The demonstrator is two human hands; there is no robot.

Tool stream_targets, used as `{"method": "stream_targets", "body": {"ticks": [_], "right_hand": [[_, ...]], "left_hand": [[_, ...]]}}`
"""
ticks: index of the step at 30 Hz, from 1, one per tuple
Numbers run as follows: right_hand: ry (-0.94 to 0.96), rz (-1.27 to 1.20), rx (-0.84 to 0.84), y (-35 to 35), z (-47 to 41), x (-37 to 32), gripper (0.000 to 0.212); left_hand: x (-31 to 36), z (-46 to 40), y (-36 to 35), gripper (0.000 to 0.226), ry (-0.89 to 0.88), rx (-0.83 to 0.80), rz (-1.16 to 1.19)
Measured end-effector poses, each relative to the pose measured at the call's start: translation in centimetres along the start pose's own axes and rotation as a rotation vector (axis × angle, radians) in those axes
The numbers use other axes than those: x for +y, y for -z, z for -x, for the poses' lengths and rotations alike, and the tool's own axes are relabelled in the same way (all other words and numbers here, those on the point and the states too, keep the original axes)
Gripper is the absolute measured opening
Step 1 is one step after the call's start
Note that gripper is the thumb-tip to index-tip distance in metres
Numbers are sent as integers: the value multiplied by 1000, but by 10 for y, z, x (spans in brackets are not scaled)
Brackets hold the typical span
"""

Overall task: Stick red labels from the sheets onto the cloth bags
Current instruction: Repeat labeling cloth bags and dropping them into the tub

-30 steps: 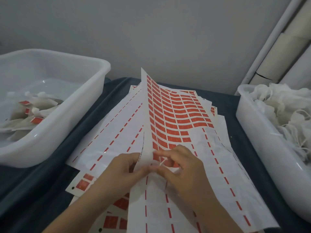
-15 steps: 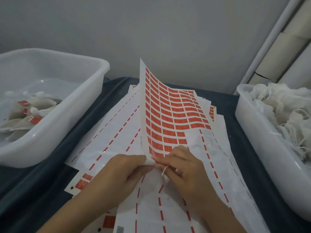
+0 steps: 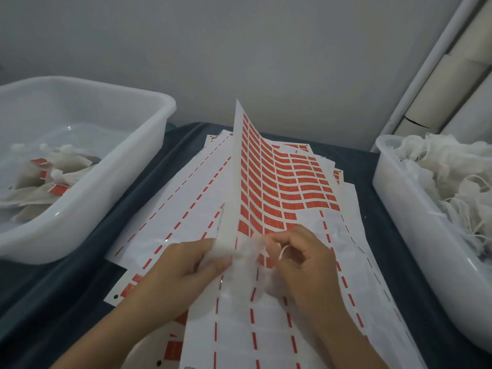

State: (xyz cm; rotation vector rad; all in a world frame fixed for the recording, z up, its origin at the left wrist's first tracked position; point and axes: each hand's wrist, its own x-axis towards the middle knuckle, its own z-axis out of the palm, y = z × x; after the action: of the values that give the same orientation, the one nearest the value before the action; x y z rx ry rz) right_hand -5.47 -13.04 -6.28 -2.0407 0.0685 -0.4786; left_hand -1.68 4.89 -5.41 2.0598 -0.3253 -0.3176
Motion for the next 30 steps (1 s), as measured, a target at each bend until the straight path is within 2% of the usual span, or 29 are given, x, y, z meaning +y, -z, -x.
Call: {"method": "stream_targets", "body": {"ticks": [3,4,5,7,8,9,10,11,13,14,15,17,21,26,30], "right_hand": [[-281,-211,72,10,-9,-2,14],[-355,-285,88,13,-12,-1,19],[-423,-392,98,16,-13,0,23],[-520,-672,91,19,-13,-1,19],[-544,-810,80,19,-13,-3,14],[-558,-930,67,18,-12,-3,11],[-573,-1037,62,17,-12,-4,15],[-586,-1125,64,16,-12,-2,27],[-594,-1183,20,16,-11,1,46],[-592,-1157,-9,17,-10,2,45],[-598,-1126,-25,18,-9,3,44],[-609,-1119,-1,20,-11,5,52],[-581,-1313,80,24,-17,8,59],[-563,-1275,79,20,-14,12,62],[-511,-1189,152,27,-15,10,45]], "left_hand": [[-5,-5,7,22,203,19,228],[-5,-5,8,21,252,32,221],[-7,-6,8,30,276,55,169],[-12,-5,5,65,206,223,-104],[-10,-3,4,72,101,351,-224],[-5,-1,2,67,-37,439,-283],[3,-1,-2,58,-156,434,-271],[12,-1,-8,50,-225,329,-229],[27,-6,-31,45,-199,-27,-146],[33,-11,-46,49,-162,-183,-95],[36,-18,-58,54,-137,-271,-48],[40,-28,-69,51,-118,-267,5],[31,-37,-62,6,-75,-214,74],[23,-33,-53,27,39,-252,327],[21,-36,-45,29,94,-91,448]]}}
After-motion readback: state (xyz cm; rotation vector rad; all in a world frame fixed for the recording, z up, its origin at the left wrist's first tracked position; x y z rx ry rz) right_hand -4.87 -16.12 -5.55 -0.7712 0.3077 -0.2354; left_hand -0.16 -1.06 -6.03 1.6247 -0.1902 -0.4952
